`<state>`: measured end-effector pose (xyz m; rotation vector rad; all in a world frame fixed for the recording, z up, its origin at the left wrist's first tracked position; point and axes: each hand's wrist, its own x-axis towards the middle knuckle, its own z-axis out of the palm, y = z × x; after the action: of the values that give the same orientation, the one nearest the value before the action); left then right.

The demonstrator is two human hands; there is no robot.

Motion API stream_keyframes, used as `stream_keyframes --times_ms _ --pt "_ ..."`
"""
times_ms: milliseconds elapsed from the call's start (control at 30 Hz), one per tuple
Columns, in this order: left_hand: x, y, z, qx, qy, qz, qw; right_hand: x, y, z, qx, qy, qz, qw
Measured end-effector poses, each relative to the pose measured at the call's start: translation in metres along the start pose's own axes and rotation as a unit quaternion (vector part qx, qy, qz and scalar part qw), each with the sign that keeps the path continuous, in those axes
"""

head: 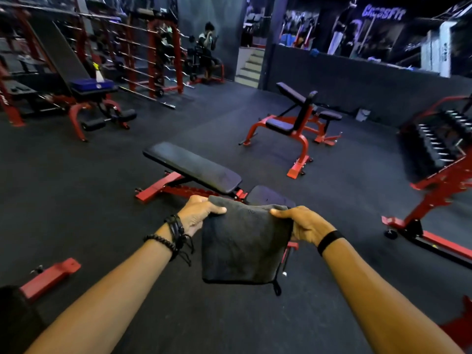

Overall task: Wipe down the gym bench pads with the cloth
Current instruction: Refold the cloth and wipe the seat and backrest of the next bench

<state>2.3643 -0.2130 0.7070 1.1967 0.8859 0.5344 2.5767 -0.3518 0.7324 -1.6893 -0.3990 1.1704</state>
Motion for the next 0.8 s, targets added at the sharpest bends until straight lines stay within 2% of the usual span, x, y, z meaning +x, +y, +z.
stream_keyframes --times_ms 100,200,267,333,433,500,600,667,700,800 --pt "0.042 0.016 0.007 0.008 0.062 0.006 0.998 0.041 -0.02 -0.003 -0.023 0.068 -0.06 0.996" --pt "0.094 0.025 0.014 0.063 0.115 0.034 0.991 0.083 -0.047 -0.008 -0.068 0.098 -0.14 0.983" --pt "0.12 0.042 0.015 0.105 0.118 0.053 0.986 0.109 -0.065 -0.016 -0.121 0.097 -0.2 0.967" --pt "0.148 0.059 0.016 0.168 0.087 0.099 0.977 0.132 -0.079 -0.02 -0.234 0.097 -0.237 0.938" --pt "0.18 0.068 0.024 0.337 0.065 0.168 0.924 0.159 -0.087 -0.033 -0.382 0.118 -0.253 0.881" --pt "0.201 0.069 0.031 0.417 0.061 0.2 0.885 0.178 -0.092 -0.043 -0.423 0.127 -0.262 0.858" --pt "0.234 0.064 0.044 0.522 0.069 0.189 0.829 0.212 -0.094 -0.063 -0.469 0.138 -0.235 0.84" --pt "0.253 0.06 0.055 0.587 0.07 0.161 0.791 0.235 -0.094 -0.08 -0.515 0.118 -0.208 0.823" --pt "0.263 0.057 0.06 0.604 0.068 0.152 0.779 0.247 -0.096 -0.088 -0.531 0.103 -0.202 0.817" --pt "0.298 0.049 0.077 0.613 0.047 0.119 0.779 0.288 -0.102 -0.112 -0.567 0.057 -0.187 0.8"
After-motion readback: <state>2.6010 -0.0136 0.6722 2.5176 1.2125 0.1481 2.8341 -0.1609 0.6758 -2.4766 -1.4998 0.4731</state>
